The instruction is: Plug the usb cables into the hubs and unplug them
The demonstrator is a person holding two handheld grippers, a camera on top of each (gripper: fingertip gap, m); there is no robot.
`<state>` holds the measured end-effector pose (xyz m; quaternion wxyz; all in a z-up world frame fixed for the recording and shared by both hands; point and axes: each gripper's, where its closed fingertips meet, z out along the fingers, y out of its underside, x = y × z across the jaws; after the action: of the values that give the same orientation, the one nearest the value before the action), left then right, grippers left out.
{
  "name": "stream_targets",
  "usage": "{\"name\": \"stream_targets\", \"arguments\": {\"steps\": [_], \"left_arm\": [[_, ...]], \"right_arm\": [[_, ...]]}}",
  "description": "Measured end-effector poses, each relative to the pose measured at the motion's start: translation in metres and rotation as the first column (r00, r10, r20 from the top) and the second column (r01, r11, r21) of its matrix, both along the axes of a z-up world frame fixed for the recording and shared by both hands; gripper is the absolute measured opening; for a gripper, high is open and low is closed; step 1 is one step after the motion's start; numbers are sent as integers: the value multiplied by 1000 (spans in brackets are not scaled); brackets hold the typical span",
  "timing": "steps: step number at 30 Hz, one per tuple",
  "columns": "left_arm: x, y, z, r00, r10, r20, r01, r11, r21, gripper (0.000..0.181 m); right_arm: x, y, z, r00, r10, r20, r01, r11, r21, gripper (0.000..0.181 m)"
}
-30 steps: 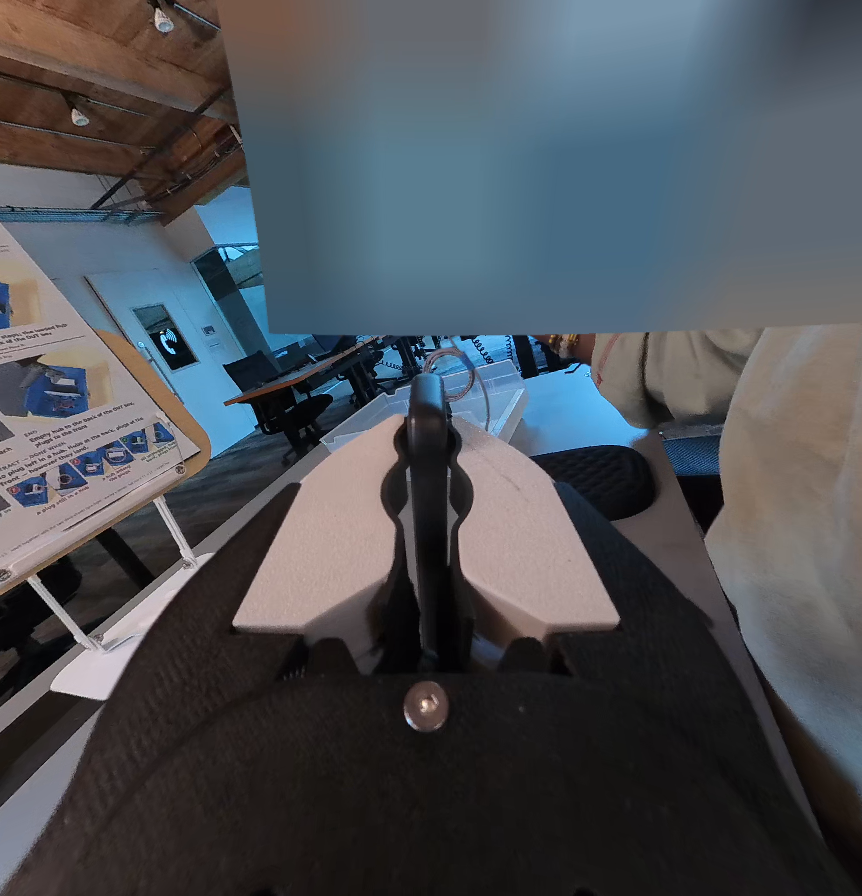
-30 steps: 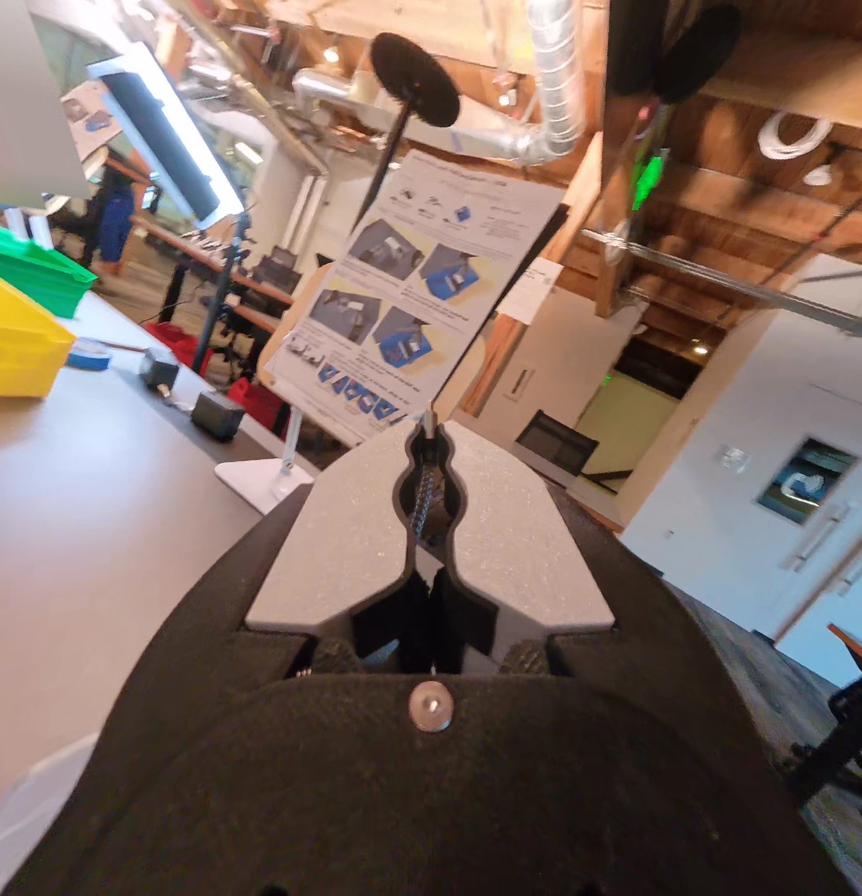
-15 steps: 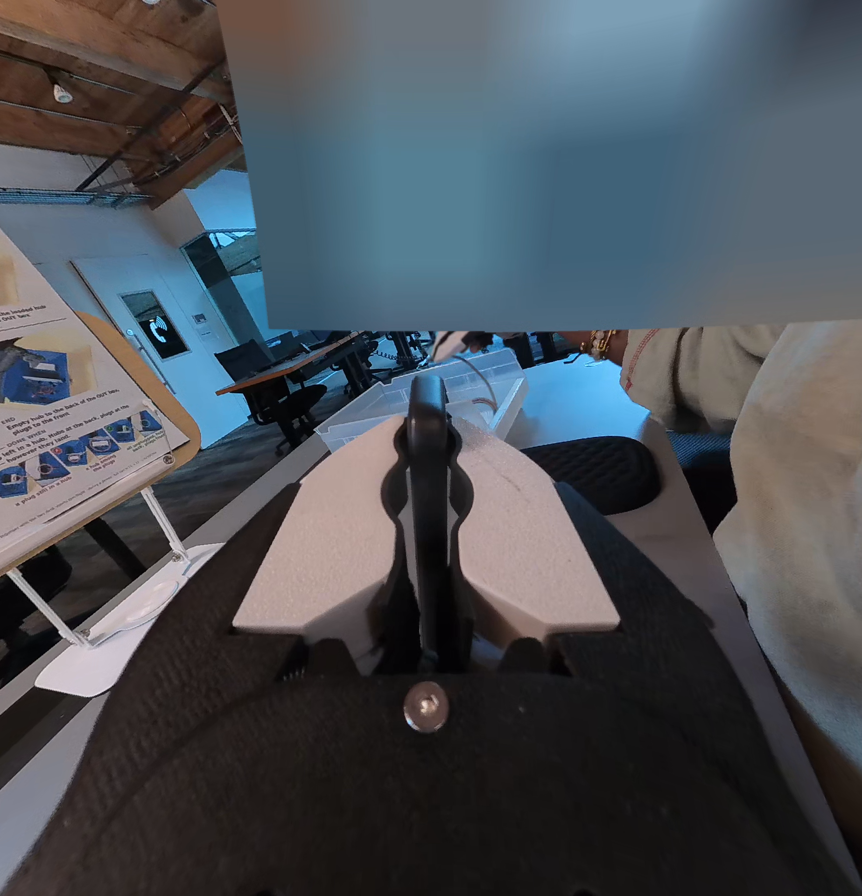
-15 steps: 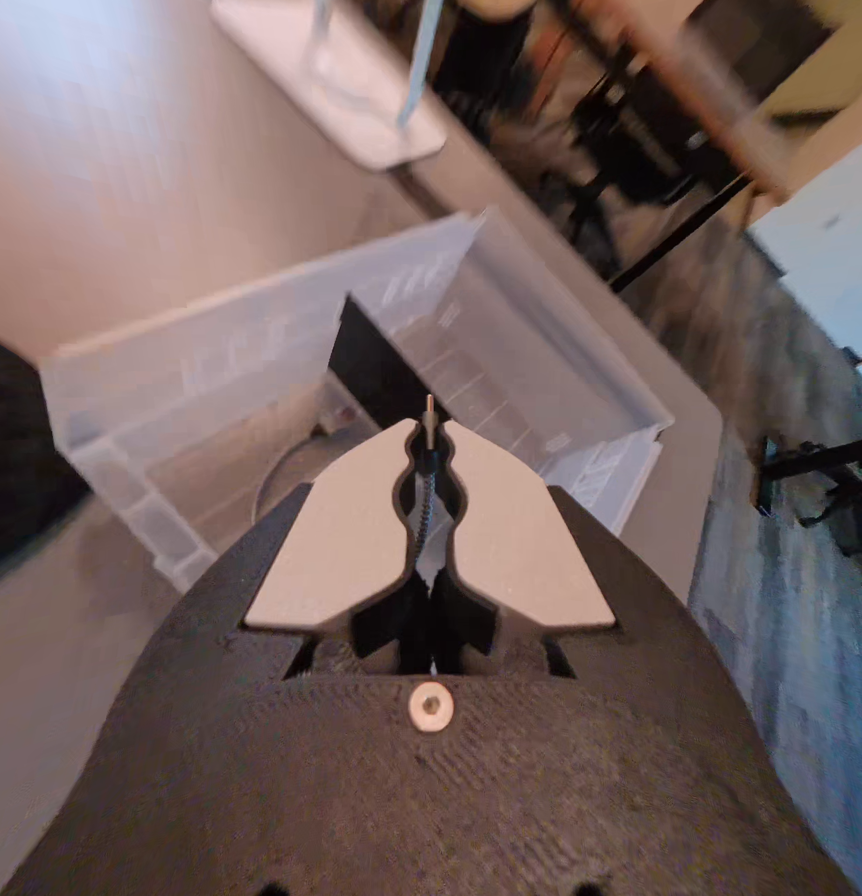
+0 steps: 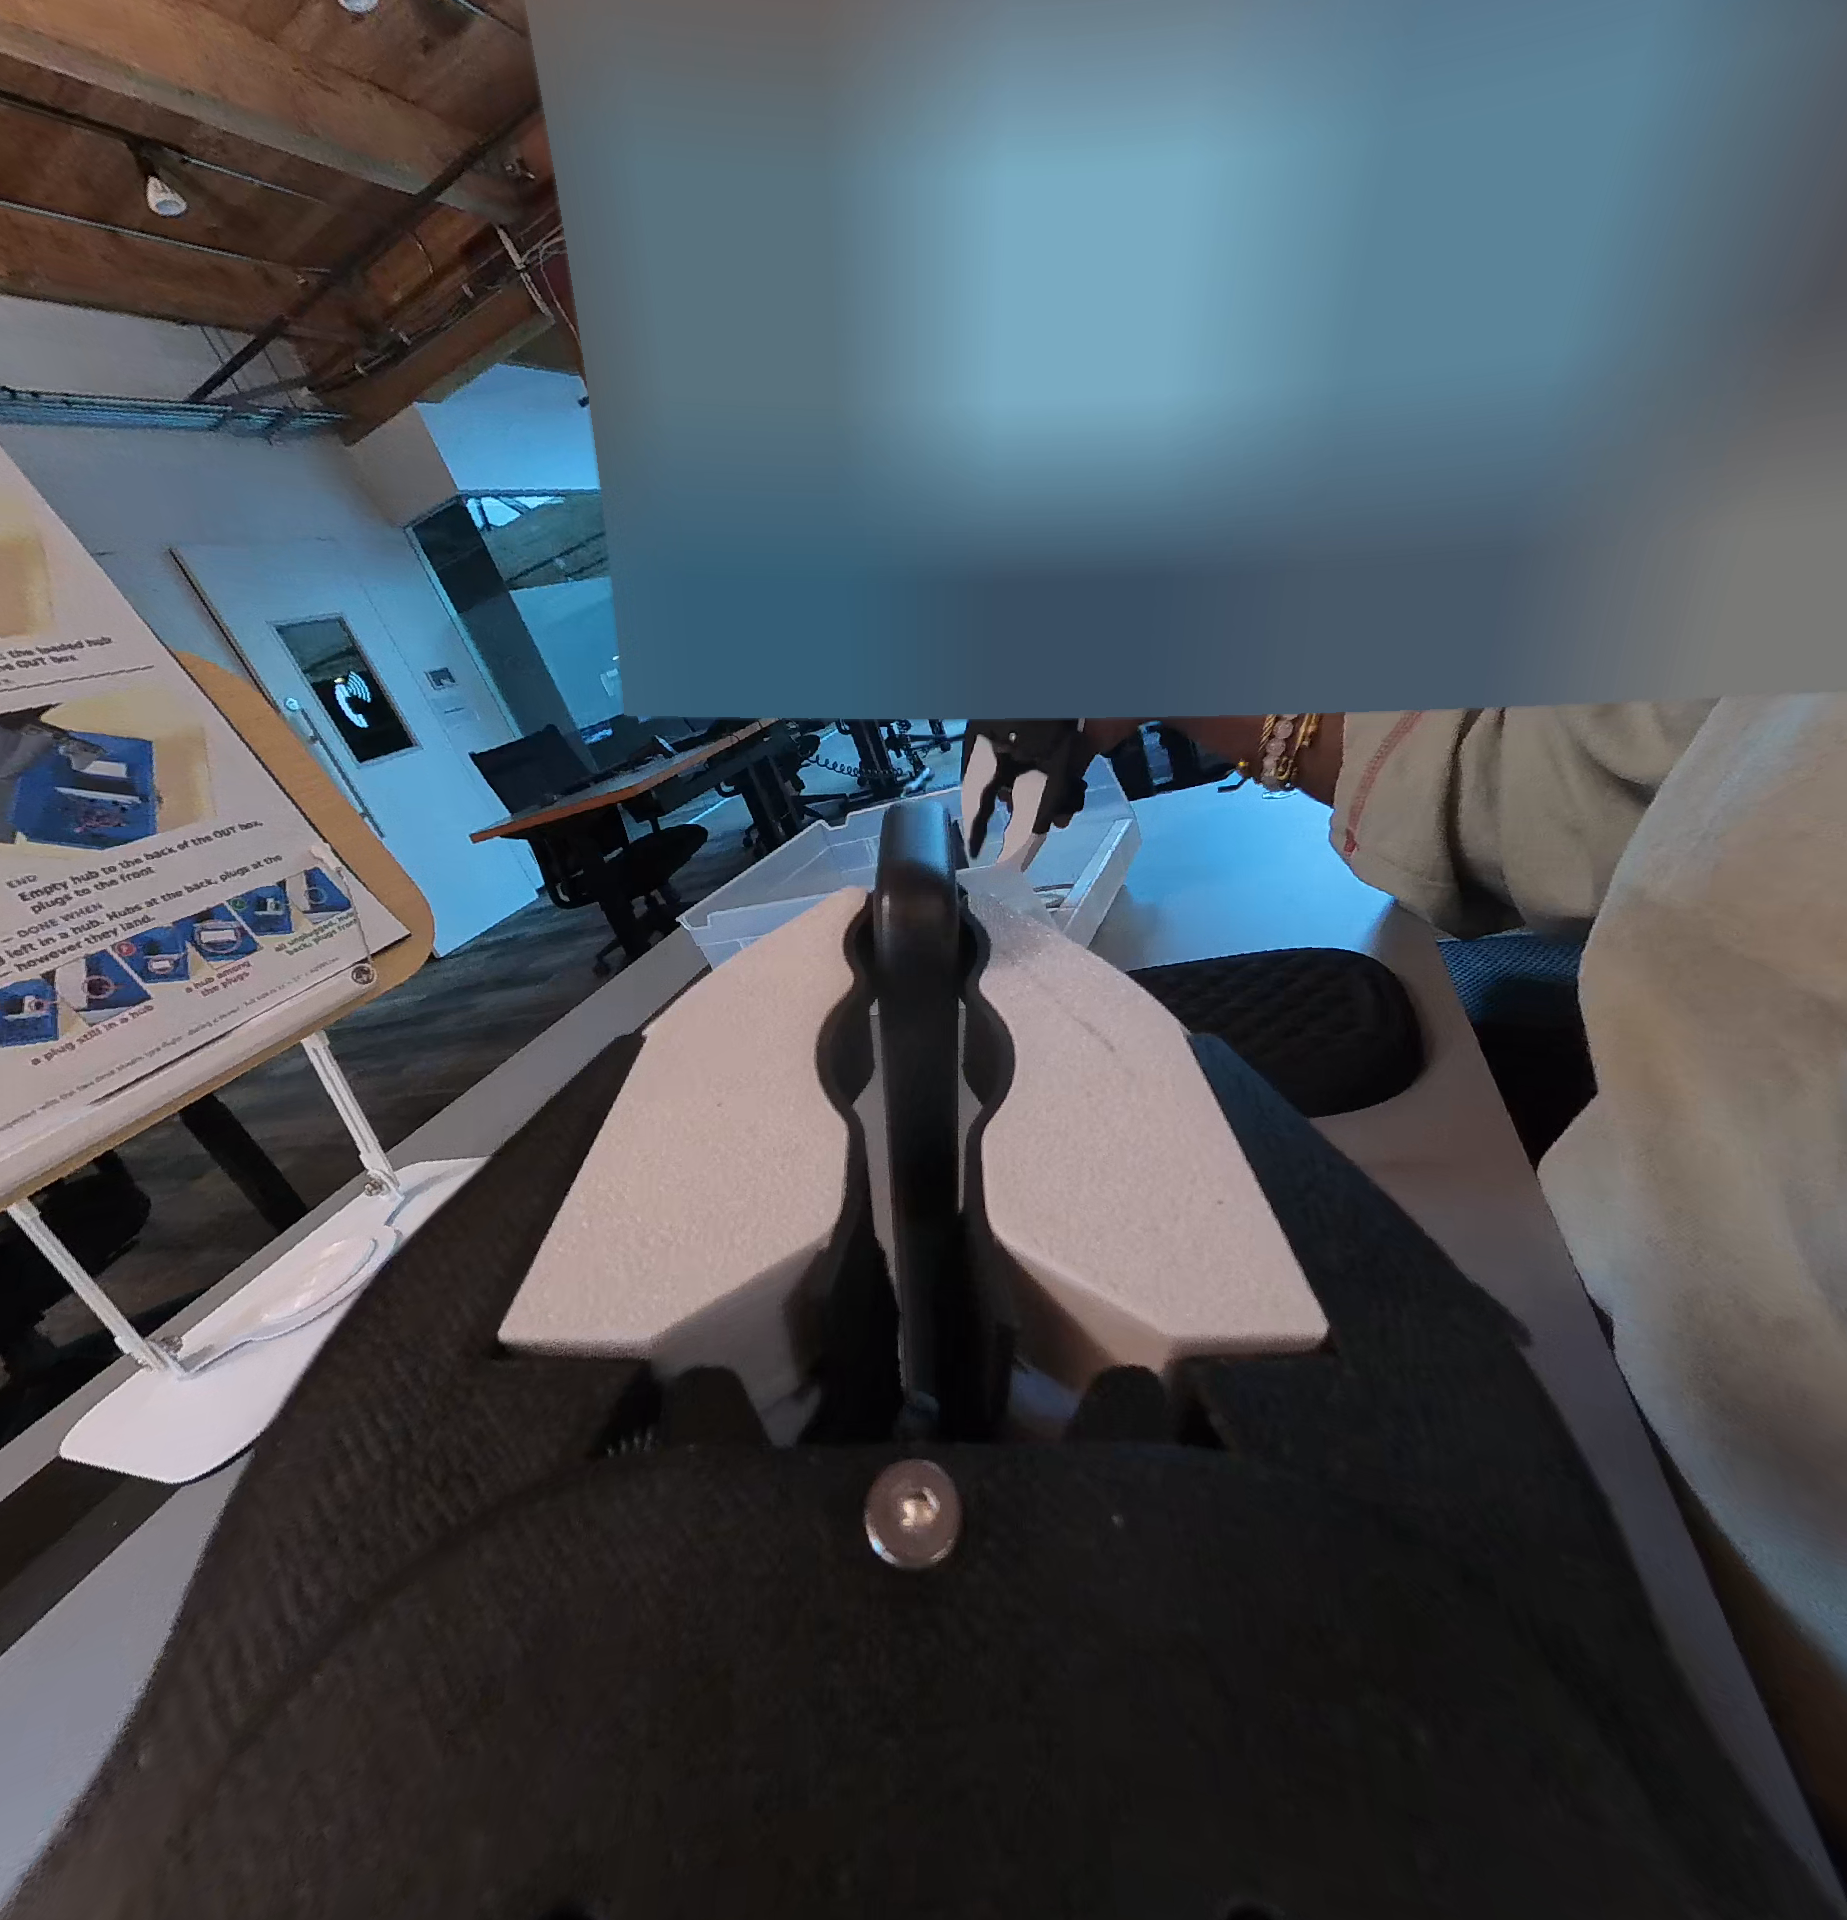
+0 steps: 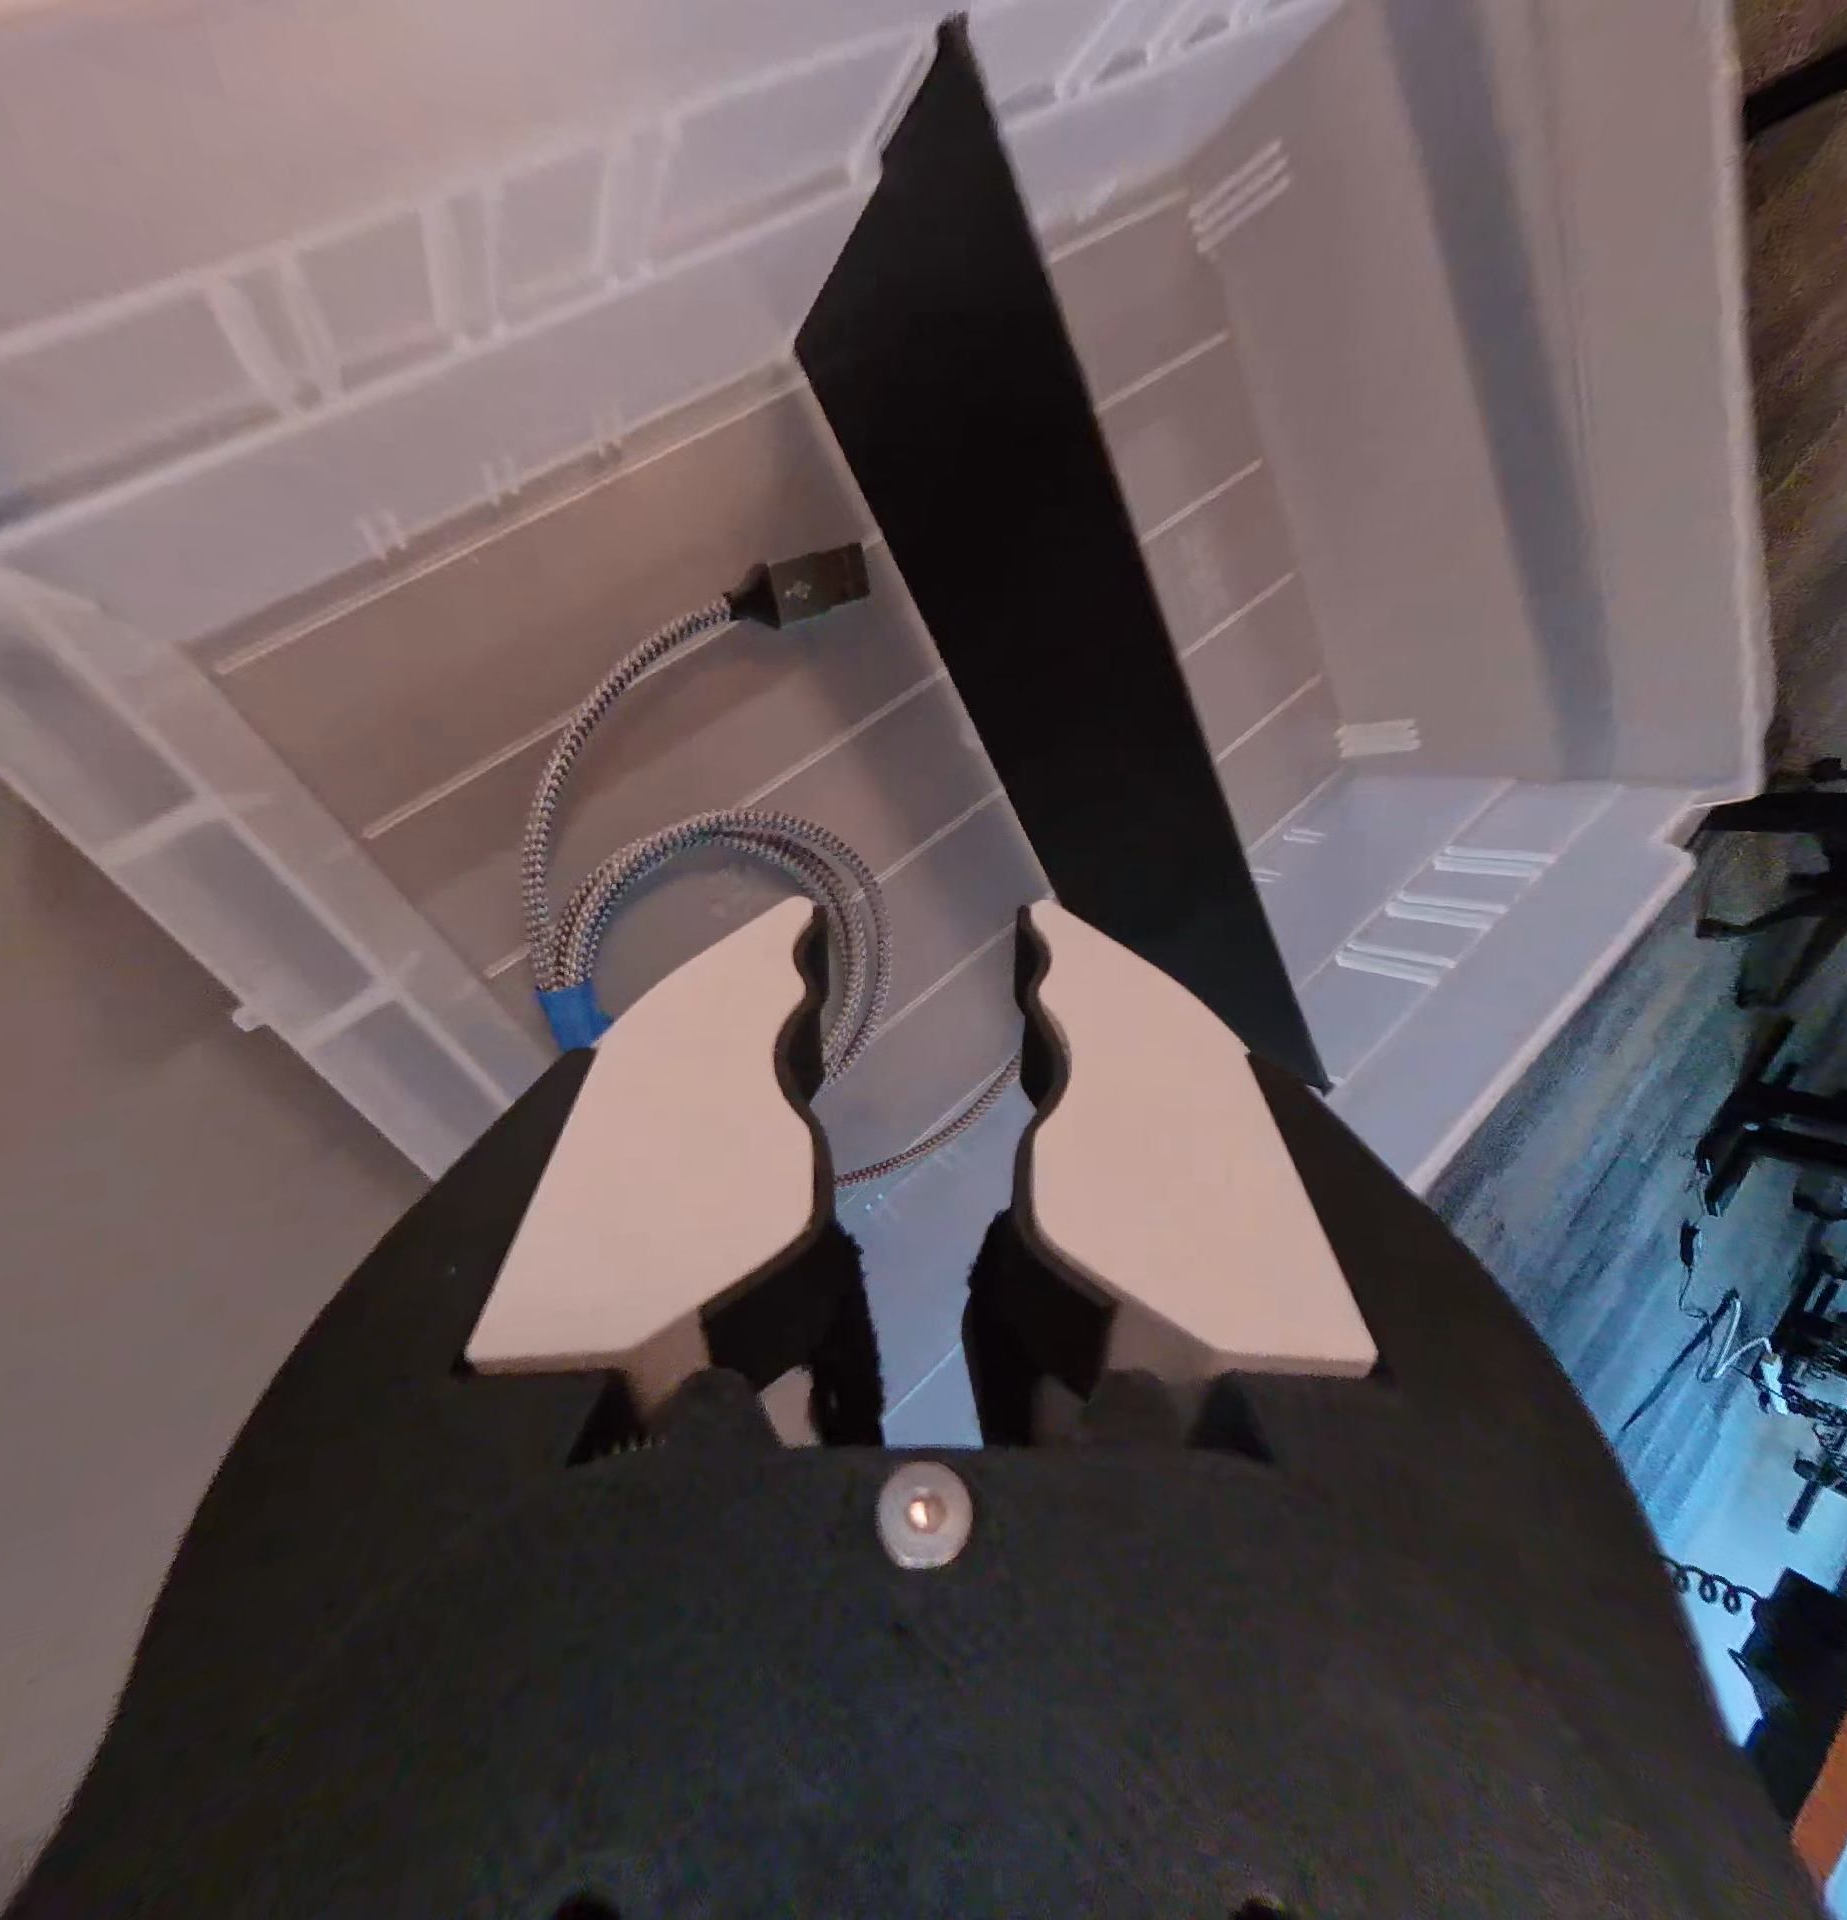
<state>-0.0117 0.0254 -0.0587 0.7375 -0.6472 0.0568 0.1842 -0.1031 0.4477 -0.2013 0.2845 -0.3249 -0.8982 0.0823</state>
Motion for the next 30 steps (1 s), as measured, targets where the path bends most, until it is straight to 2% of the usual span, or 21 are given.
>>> {"name": "stream_targets", "arguments": {"steps": [2, 4, 6, 8, 10, 11, 12, 14, 16, 18, 21, 22, 23, 28, 30], "left_arm": [[-1, 1, -1, 1000, 3, 5, -3, 1000, 3, 12], [-3, 2, -1, 1000, 5, 14, -5, 1000, 5, 12], [-5, 3, -2, 1000, 7, 26, -7, 1000, 9, 12], [-6, 5, -3, 999, 1, 36, -2, 1000, 15, 12], [-5, 7, -3, 999, -10, 42, 9, 1000, 18, 12], [-4, 9, -4, 999, -17, 42, 16, 1000, 18, 12], [-2, 10, -5, 999, -26, 41, 25, 1000, 16, 12], [3, 14, -6, 998, -51, 34, 51, 999, 8, 12], [9, 17, -7, 996, -83, 23, 83, 997, 2, 12], [15, 20, -9, 994, -111, 13, 111, 994, -7, 12], [21, 23, -11, 991, -133, 3, 133, 991, -24, 12], [22, 24, -12, 990, -140, 3, 140, 990, -23, 12], [23, 24, -12, 989, -150, 4, 150, 988, -21, 12], [31, 24, -14, 976, -219, 20, 219, 975, -26, 12], [30, 25, -18, 981, -194, 3, 193, 979, -61, 29]], "right_arm": [[-2, -5, 14, 998, -12, -68, 9, 999, -32, 37], [-5, -23, 38, 983, -14, -183, -9, 992, -125, 40], [0, -71, 76, 939, 46, -340, -154, 941, -300, 44], [19, -139, 122, 837, 141, -529, -416, 791, -448, 43], [55, -212, 156, 701, 251, -667, -660, 582, -475, 32], [76, -248, 163, 632, 321, -706, -750, 484, -451, 31], [94, -280, 164, 566, 387, -728, -814, 402, -419, 31], [116, -329, 157, 476, 486, -733, -878, 305, -368, 31], [120, -359, 150, 436, 523, -732, -900, 253, -355, 31], [118, -378, 142, 436, 542, -719, -898, 209, -388, 30], [111, -395, 122, 440, 592, -676, -891, 195, -409, 26], [110, -398, 117, 438, 604, -666, -892, 198, -407, 21], [109, -400, 114, 437, 609, -662, -891, 195, -409, 8], [118, -401, 111, 419, 621, -662, -883, 109, -457, 6], [122, -400, 111, 415, 619, -667, -875, 71, -478, 6]]}}
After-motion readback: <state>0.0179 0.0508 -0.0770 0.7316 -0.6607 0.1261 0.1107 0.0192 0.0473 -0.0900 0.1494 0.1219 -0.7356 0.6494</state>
